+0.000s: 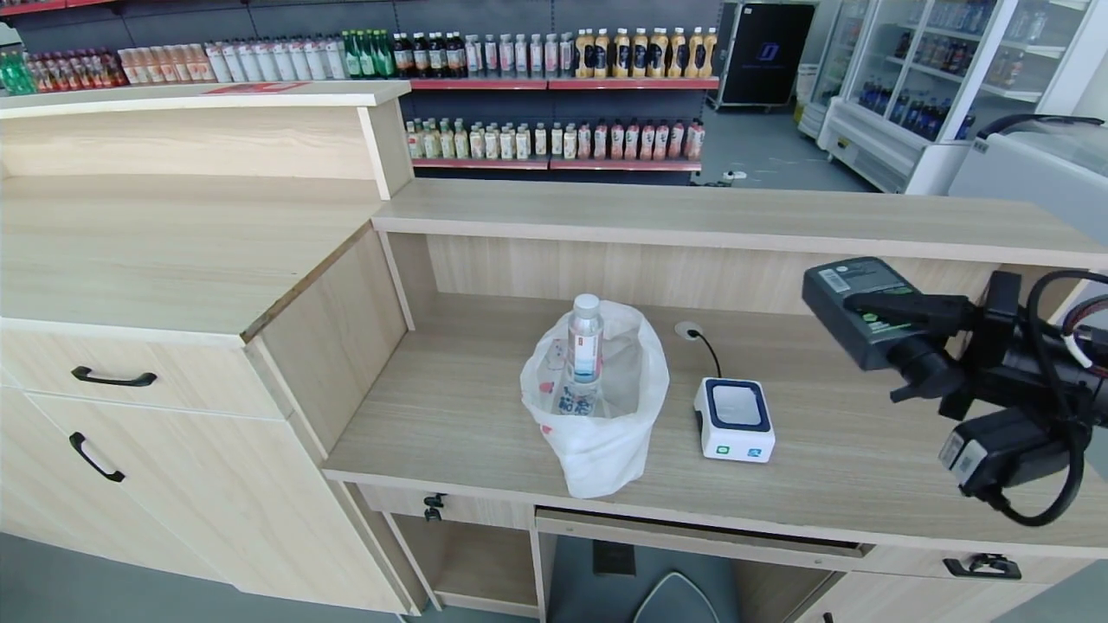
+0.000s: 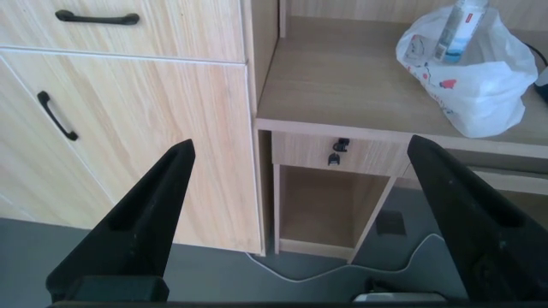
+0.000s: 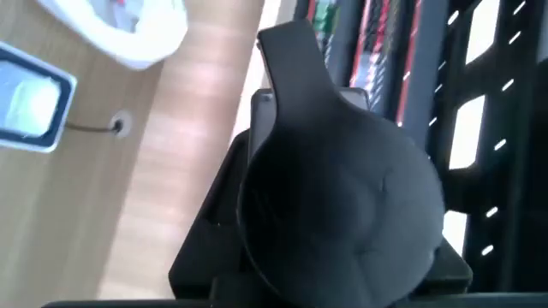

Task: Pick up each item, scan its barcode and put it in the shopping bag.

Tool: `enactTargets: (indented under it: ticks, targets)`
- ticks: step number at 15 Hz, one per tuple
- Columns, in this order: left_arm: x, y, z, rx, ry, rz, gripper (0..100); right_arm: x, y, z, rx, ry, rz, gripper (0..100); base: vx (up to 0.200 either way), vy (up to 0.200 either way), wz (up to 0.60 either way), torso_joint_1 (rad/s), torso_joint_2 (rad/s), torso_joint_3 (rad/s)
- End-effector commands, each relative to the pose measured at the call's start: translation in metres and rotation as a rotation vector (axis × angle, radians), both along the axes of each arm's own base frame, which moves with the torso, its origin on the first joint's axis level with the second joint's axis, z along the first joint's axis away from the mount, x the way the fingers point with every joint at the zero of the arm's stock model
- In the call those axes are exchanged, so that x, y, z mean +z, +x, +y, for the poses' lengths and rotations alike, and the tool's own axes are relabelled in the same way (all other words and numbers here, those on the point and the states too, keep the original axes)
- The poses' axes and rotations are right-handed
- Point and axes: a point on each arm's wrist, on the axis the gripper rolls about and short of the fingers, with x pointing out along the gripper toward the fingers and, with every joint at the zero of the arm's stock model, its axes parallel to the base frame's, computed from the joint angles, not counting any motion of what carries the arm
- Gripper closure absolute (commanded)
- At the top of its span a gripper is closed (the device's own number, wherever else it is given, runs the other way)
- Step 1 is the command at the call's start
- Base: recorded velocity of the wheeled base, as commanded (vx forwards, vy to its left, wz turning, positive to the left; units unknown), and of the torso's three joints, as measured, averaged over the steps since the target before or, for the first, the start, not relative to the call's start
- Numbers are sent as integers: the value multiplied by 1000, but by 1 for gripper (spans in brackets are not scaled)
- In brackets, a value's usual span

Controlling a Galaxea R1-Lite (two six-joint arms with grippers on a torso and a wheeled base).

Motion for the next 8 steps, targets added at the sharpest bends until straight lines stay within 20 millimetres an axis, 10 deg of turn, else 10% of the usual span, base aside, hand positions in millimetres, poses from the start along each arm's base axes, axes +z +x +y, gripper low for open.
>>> enactTargets:
  ticks: [1,8]
  targets:
    - [0,0,0,0,0,-1,0,-10,-18,67,320,-94,-137,100,0,0,0,0,0,0]
    - [0,0,0,0,0,-1,0,-4,-40,141,599,21,-572,100,0,0,0,0,0,0]
